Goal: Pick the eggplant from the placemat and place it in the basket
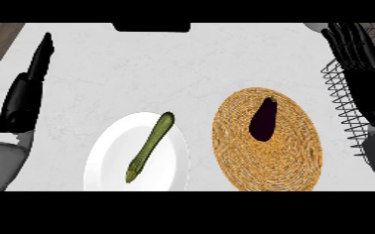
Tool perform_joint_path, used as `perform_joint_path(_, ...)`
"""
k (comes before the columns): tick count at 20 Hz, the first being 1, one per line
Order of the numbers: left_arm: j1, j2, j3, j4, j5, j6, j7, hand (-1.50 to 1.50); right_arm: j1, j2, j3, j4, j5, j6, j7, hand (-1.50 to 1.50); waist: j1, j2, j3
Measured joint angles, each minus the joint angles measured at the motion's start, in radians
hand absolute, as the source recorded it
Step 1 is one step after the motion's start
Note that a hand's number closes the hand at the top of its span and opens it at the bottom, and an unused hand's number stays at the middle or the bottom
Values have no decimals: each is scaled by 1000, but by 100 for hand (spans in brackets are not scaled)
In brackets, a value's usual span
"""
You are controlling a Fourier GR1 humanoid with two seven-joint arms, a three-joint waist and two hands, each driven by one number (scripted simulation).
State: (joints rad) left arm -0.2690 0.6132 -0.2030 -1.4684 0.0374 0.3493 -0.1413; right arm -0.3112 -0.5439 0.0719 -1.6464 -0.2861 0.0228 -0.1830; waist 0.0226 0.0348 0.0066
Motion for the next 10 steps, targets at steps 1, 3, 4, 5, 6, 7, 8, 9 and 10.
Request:
perform_joint_path(1,-6,-5,4,10,5,-11,14,0,-19,12,-4,37,-2,6,-3,150,-3,-7,-1)
perform_joint_path(3,7,-26,14,35,39,-31,36,0,-50,25,-37,112,-40,21,-4,150,-3,-14,-3)
perform_joint_path(4,9,-38,19,45,65,-45,55,0,-66,29,-63,155,-70,31,-3,150,0,-14,-4)
perform_joint_path(5,9,-55,22,57,91,-54,80,0,-81,30,-90,196,-101,40,3,150,2,-14,-4)
perform_joint_path(6,13,-67,29,67,124,-70,107,0,-93,30,-118,238,-128,46,6,150,6,-12,-4)
perform_joint_path(7,16,-87,23,74,147,-82,127,0,-99,-5,-87,245,-84,79,-4,150,13,-8,-5)
perform_joint_path(8,23,-101,21,82,172,-98,148,0,-99,-19,-56,262,-49,107,-18,-150,18,-8,-6)
perform_joint_path(9,22,-113,20,91,194,-113,169,0,-101,-23,-20,277,-5,125,-43,-150,22,-7,-6)
perform_joint_path(10,21,-122,19,98,211,-125,187,0,-107,-15,24,283,54,112,-58,-150,27,-9,-6)
